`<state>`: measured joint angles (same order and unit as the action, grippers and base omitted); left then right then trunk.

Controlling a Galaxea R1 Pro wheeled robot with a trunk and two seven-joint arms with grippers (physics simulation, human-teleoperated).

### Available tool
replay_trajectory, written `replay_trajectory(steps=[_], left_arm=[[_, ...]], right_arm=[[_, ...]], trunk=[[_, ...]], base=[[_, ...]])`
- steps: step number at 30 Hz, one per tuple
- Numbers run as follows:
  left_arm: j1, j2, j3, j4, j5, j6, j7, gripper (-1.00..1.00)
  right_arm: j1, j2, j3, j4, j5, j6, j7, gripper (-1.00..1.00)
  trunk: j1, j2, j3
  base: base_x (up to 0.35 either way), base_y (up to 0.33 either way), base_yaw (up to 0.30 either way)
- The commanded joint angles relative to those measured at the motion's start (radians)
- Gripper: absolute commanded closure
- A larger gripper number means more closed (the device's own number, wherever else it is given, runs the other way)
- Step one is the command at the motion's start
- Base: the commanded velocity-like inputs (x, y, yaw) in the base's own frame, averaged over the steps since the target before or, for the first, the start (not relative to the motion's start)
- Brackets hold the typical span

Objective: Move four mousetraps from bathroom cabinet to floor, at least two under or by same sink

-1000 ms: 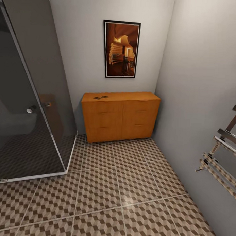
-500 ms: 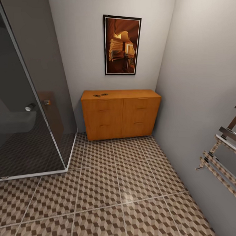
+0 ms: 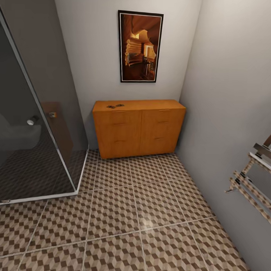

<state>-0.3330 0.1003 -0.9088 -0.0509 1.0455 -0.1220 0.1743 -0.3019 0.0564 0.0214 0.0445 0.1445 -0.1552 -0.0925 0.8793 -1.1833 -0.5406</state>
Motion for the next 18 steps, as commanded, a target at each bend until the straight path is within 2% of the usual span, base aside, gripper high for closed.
replay_trajectory(steps=[1,8,18], left_arm=[[0.000,0.001,-0.008,-0.003,0.007,-0.001,0.006,-1.00],[0.000,0.001,-0.008,-0.001,0.005,-0.001,0.005,-1.00],[0.000,0.002,-0.009,-0.001,0.003,-0.001,0.004,-1.00]], right_arm=[[-0.002,0.001,0.002,0.005,0.009,-0.006,-0.007,-1.00],[-0.002,0.001,0.002,0.005,0.009,-0.006,-0.007,-1.00],[-0.002,0.001,0.003,0.005,0.010,-0.006,-0.010,-1.00]], trunk=[[0.000,-0.001,-0.003],[0.000,-0.001,-0.014],[0.000,-0.001,-0.030]], base=[[0.000,0.000,0.000],[0.026,-0.005,0.000],[0.242,-0.115,0.000]])
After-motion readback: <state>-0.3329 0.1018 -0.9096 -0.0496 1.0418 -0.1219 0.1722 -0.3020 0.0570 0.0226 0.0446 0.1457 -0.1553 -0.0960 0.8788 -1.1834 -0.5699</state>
